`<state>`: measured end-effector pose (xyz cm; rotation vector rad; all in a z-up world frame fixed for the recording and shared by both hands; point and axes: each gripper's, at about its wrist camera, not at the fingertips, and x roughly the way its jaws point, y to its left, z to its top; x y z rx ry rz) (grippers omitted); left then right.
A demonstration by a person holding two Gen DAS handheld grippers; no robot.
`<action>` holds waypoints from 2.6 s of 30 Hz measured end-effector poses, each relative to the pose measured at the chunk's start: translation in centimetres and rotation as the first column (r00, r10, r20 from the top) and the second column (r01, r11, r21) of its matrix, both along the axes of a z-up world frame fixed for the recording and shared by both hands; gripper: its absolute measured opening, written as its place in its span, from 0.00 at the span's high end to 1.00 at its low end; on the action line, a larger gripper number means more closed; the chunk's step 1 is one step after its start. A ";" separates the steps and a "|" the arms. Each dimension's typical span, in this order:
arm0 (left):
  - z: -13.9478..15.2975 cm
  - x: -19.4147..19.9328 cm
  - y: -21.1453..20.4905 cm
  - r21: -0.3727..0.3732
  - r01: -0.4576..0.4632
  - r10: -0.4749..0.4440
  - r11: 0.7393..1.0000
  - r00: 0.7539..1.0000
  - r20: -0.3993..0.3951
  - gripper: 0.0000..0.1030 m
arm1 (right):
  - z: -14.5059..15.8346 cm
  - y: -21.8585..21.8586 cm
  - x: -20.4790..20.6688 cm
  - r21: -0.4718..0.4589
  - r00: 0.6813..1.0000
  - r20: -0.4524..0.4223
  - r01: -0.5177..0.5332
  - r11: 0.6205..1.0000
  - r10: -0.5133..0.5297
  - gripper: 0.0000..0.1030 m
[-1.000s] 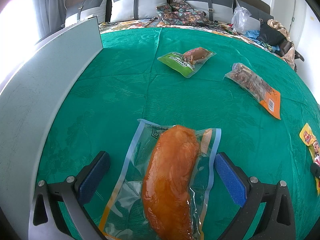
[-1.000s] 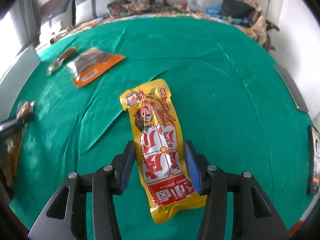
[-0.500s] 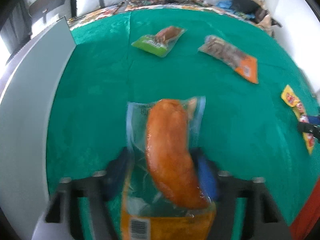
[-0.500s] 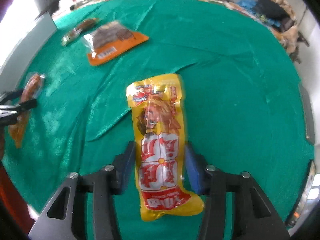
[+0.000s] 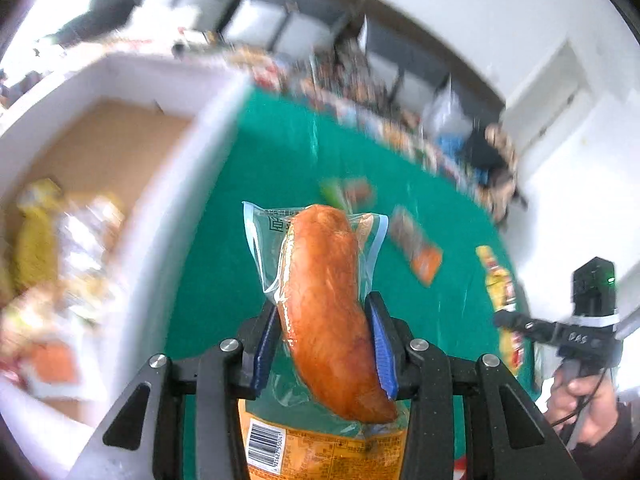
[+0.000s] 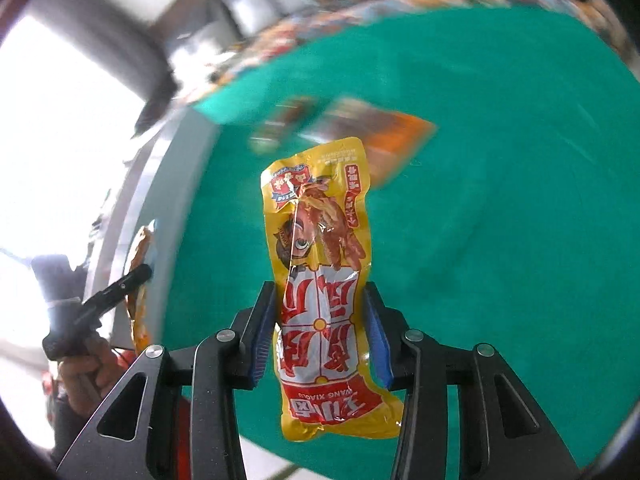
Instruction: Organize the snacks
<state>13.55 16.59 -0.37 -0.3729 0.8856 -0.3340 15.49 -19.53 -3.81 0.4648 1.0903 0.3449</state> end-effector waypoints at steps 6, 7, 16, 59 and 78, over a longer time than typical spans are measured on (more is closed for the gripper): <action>5.3 -0.4 12.2 0.130 -0.229 0.223 0.965 0.973 0.060 0.58 | 7.2 16.1 5.4 0.120 0.965 0.135 -0.242 0.963 0.226 0.57; 5.1 -0.3 13.9 0.165 -0.261 0.255 0.951 0.965 0.054 0.52 | 8.1 19.2 6.2 0.128 0.953 0.151 -0.281 0.951 0.261 0.57; 1.6 -2.7 22.7 0.297 -0.472 0.497 0.830 0.868 -0.011 0.22 | 8.6 33.8 9.3 0.152 0.921 0.186 -0.370 0.916 0.341 0.25; -12.6 10.6 -19.6 0.452 0.014 -0.009 0.892 1.000 -0.014 0.00 | -9.7 -11.6 2.1 -0.482 0.927 0.190 0.376 0.792 -0.325 0.09; -13.0 10.3 -19.1 0.451 0.014 -0.009 0.892 1.000 -0.013 0.00 | -9.7 -11.6 2.1 -0.482 0.926 0.190 0.376 0.792 -0.325 0.09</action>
